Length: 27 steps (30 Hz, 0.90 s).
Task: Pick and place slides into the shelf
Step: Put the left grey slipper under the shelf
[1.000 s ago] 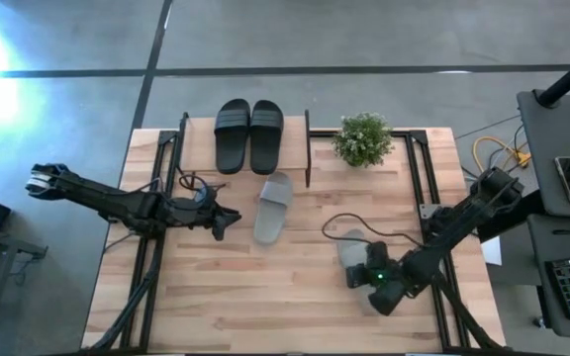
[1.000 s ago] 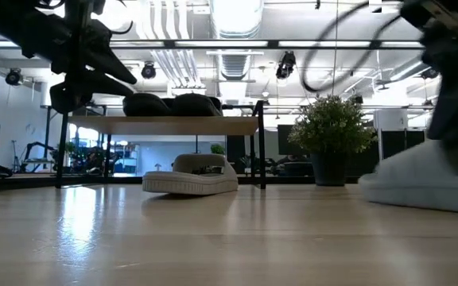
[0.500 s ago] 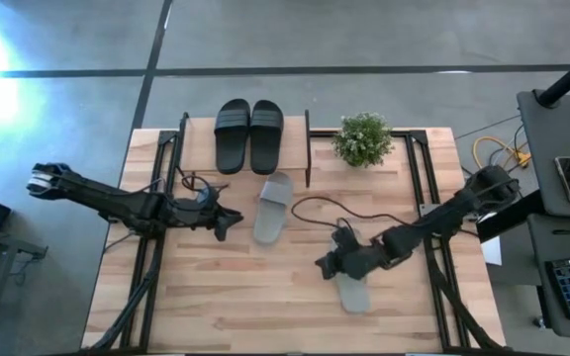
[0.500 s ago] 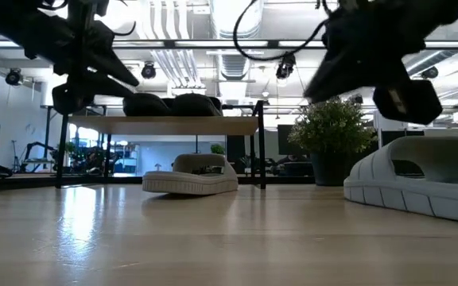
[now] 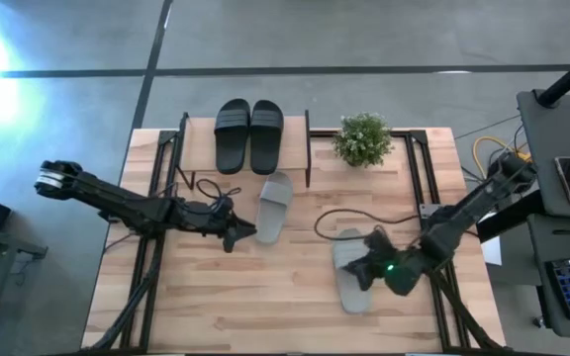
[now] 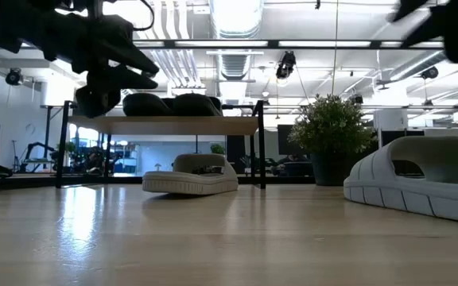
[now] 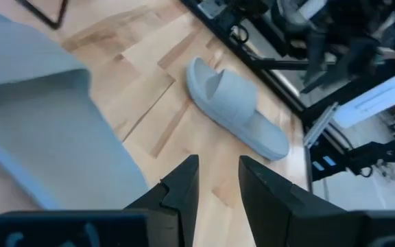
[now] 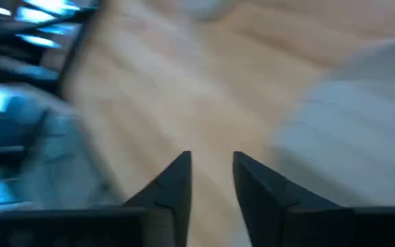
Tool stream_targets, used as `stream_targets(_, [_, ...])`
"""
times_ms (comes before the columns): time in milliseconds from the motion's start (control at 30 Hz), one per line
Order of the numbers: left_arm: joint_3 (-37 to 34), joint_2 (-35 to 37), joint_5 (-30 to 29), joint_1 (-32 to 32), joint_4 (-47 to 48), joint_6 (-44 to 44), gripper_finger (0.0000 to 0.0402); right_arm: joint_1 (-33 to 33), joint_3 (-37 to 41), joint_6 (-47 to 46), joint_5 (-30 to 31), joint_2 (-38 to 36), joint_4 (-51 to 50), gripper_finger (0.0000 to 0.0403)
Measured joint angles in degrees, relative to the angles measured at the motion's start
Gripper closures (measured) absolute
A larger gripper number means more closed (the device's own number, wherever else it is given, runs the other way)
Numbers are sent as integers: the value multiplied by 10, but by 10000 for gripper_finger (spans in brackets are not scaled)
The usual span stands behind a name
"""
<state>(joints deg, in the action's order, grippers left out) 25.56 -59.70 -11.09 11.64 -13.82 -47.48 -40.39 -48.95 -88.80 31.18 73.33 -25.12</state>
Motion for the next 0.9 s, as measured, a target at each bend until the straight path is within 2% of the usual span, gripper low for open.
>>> stream_targets(167, [0,-16,6,0,-28,4,313,-12,-23,-66,-46,-10,-307,380])
stream_targets(267, [0,-14,8,1,-27,2,313,-6,-25,-41,-81,-11,-383,390])
stream_targets(333, [0,-6,13,0,-30,1,313,-1,-15,0,-111,-9,-386,393])
stream_targets(500, [0,20,14,0,-29,1,313,21,34,81,-185,15,-312,394])
stream_targets(600, [0,33,12,0,-27,3,313,49,50,97,-185,51,-264,394])
stream_targets(700, [-1,39,1,0,-29,3,313,84,50,118,-158,93,-233,394])
stream_targets(767, [-2,42,0,0,-27,3,313,110,49,185,-163,117,-160,394])
stream_targets(833, [-2,42,0,0,-29,2,313,134,49,272,-201,139,-41,394])
stream_targets(900, [-3,43,0,0,-27,0,313,152,44,317,-220,166,58,394])
